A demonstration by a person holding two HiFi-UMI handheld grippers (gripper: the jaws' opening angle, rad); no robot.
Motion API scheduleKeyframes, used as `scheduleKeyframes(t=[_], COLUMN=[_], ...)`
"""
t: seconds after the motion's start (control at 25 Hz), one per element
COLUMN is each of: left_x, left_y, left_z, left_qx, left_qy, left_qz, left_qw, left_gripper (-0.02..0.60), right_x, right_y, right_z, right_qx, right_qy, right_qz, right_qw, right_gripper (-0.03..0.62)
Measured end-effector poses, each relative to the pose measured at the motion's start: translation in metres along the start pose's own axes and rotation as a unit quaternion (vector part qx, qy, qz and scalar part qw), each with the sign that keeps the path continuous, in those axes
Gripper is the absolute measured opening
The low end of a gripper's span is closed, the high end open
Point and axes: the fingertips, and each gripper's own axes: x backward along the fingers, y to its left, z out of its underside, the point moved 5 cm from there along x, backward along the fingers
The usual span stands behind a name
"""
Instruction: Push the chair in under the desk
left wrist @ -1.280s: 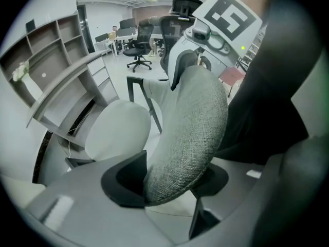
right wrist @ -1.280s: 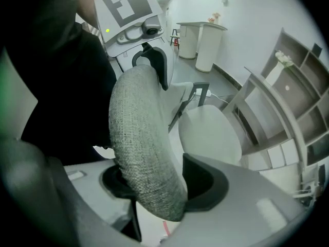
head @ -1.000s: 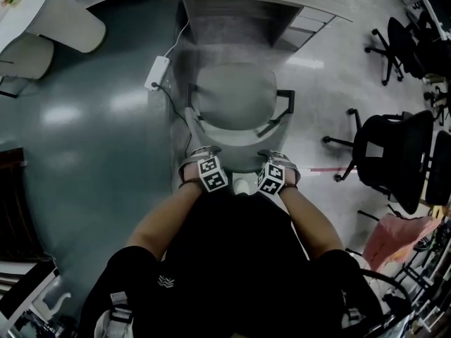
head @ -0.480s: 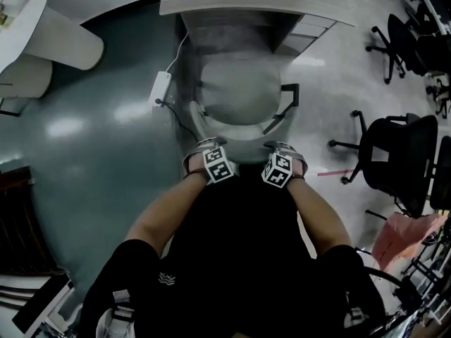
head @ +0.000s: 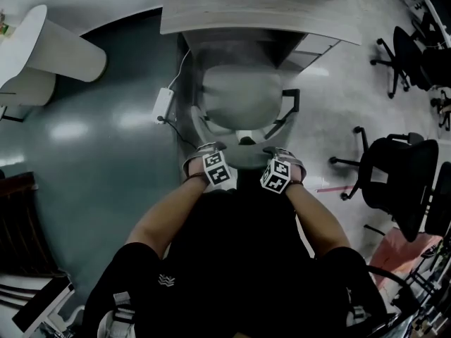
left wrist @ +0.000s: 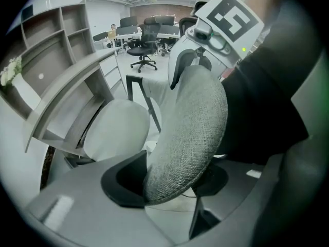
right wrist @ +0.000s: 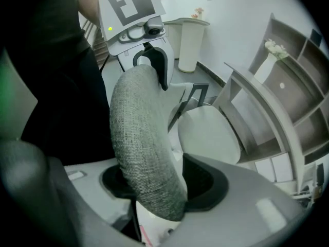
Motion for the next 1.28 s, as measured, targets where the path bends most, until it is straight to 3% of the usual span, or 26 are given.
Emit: scheduleKeyframes(t=[0.52, 1.28], left_x=[-0.001, -0.003], left_y=[0.089, 0.2], left_z=[-0.037, -0.065], left_qx=[0.025, 0.051], left_qy=[0.006, 0.026], left_qz=[-0.003, -0.015], left_qw=[0.9997, 0.9982], left_gripper=[0.232, 0.234], right_x=[0.0, -0.011], right_y=[-0.103, -0.217], right_z=[-0.01, -0.031], right_qx=[0.024, 0.05], right_qy=[-0.004, -0.035], right_qz=[-0.024, -0.04], right_qw=[0.999, 0.997], right_gripper=[0.218, 0.216])
